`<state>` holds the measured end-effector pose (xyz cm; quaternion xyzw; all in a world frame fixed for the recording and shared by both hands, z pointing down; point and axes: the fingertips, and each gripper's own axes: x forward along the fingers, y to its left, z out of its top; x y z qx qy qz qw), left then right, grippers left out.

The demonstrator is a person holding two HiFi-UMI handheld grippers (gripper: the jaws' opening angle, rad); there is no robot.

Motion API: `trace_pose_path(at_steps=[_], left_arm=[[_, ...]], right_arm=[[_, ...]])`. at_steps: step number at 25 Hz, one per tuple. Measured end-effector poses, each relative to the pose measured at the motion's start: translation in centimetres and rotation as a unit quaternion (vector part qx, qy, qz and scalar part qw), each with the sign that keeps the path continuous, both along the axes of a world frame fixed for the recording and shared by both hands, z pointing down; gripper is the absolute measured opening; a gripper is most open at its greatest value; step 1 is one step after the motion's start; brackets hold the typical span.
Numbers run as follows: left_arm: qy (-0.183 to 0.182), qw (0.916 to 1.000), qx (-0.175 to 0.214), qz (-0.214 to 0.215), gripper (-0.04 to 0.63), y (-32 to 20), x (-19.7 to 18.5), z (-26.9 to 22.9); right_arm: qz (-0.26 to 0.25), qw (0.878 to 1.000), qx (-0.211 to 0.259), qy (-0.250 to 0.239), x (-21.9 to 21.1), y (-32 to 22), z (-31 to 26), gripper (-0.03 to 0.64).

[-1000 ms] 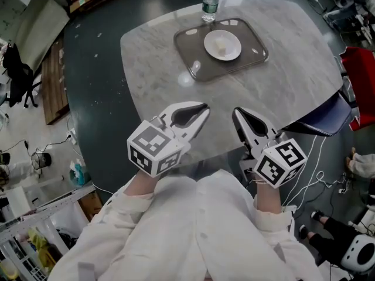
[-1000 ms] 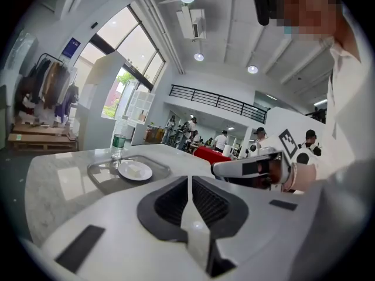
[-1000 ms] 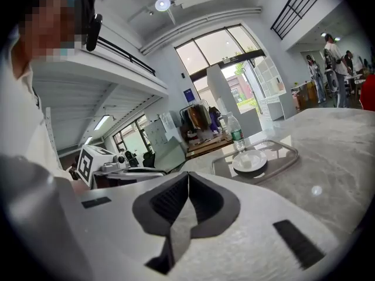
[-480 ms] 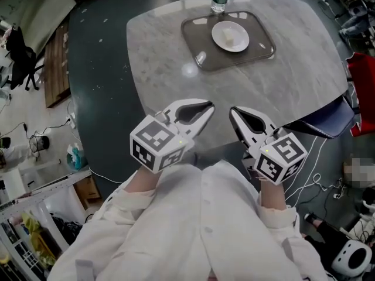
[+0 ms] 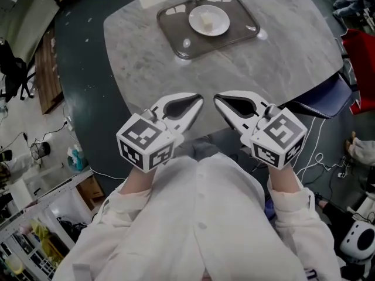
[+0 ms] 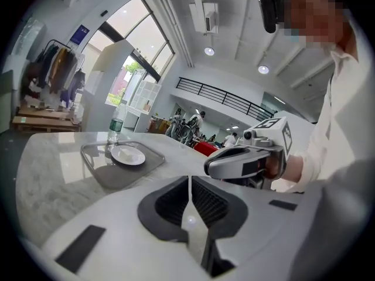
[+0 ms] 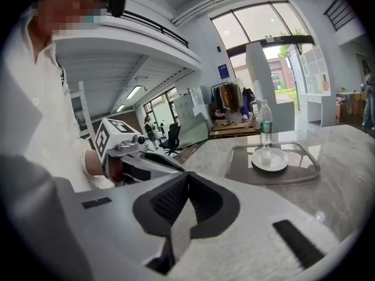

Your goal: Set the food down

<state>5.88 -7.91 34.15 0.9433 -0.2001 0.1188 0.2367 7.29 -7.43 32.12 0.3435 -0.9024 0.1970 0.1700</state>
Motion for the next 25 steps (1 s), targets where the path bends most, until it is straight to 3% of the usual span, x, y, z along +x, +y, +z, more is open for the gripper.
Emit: trace_pose_path(at_steps=[9,25], left_arm=[[-0.007,0.9999,-0.015,0.000,0.028,0.1,1.2,0.9],[-0.013,0.9981,-0.032,0.051,0.028,3.5,3.0,1.6]], right_arm=[[-0.016,1.000,0.001,0.016,2.0,0.6,0.7,0.003],[-0.009,0.999,-0.023,0.045,2.5,4.2,2.4,0.003]])
